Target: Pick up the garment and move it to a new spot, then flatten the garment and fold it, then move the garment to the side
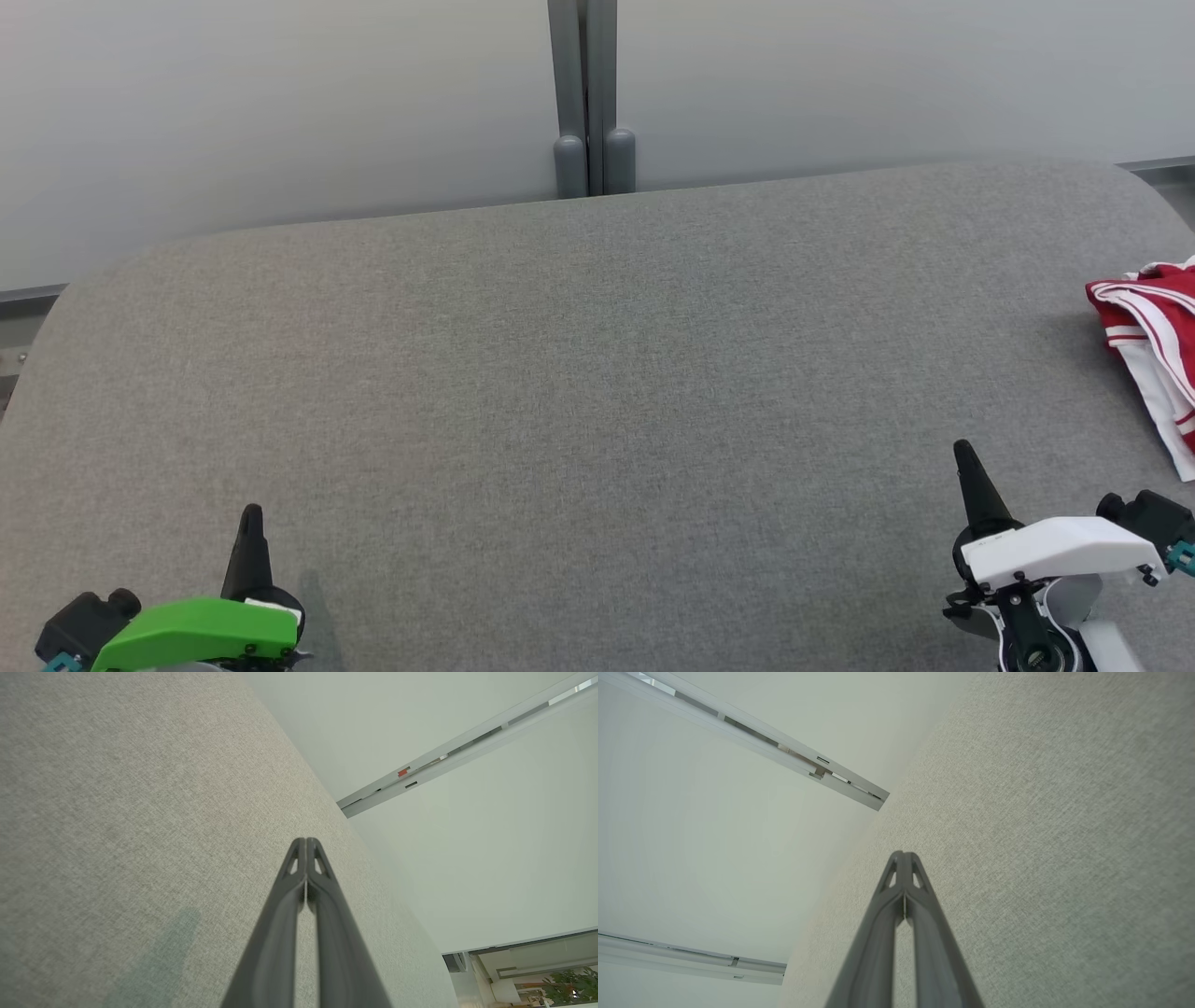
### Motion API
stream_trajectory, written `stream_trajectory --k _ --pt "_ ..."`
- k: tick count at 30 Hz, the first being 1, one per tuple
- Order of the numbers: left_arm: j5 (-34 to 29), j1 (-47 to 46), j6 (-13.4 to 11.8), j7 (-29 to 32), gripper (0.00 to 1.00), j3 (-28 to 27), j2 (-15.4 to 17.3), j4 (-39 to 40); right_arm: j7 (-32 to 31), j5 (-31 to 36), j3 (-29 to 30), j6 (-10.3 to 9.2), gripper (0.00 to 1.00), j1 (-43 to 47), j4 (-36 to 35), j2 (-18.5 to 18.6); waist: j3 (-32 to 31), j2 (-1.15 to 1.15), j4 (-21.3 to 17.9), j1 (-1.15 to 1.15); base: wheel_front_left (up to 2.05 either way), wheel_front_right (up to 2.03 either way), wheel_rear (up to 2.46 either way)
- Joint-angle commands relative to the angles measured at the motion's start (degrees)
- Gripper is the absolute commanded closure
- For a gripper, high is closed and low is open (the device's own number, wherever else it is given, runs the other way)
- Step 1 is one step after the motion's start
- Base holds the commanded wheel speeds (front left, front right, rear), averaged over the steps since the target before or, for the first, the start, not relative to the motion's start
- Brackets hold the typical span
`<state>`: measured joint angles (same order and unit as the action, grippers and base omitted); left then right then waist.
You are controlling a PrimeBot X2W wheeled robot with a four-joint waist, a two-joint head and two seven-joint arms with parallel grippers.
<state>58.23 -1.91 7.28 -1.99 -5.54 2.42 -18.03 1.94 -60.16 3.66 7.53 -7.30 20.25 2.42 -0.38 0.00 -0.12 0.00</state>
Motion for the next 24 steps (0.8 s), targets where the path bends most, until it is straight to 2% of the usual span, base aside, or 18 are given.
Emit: stream_trajectory --k 1,24 --pt "1.9 -1.7 0.2 0.5 1.00 -0.3 0.4 0.8 -0.5 -1.7 0.3 -0.03 1.00 0.1 -1.1 0.4 0.0 0.00 0.0 0.00 0.00 0.00 0.00" --pt "15.3 -3.1 0.2 3.9 1.00 -0.6 0.6 2.3 -3.9 -14.4 1.4 -0.05 1.00 0.6 -3.3 0.5 0.2 0.00 0.0 0.00 0.00 0.00 0.00"
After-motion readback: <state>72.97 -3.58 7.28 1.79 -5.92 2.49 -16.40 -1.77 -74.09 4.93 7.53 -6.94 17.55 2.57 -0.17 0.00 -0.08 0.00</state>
